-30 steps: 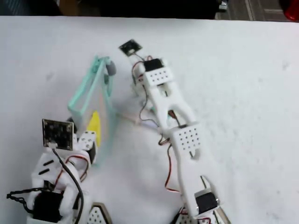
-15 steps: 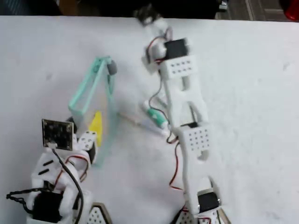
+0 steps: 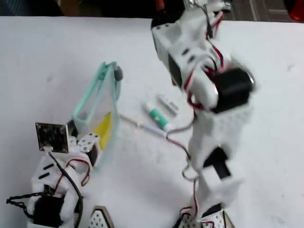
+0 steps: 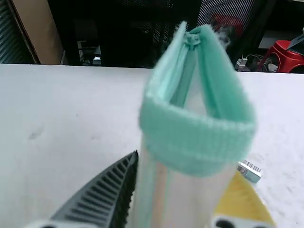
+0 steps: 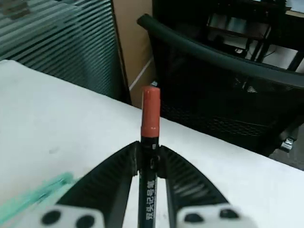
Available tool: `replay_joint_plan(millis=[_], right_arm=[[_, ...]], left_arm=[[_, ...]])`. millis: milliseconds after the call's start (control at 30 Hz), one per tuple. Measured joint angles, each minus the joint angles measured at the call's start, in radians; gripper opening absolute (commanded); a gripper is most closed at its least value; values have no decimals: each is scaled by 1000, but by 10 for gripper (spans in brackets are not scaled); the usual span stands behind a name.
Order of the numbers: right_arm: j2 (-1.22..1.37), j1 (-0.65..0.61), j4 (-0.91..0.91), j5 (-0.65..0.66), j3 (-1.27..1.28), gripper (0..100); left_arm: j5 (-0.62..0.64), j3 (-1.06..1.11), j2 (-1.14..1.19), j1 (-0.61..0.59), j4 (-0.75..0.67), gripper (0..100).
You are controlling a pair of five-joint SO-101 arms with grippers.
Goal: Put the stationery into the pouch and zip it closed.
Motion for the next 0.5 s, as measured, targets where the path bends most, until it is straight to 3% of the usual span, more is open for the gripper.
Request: replay_joint_plan(millis=[267,500], right_arm=[[-497,-120,-12,-6,568,16],[-810,-282,-439,-9,1020,16]], left_arm=[[0,0,-2,41,15,249],[0,0,-2,57,17,249]])
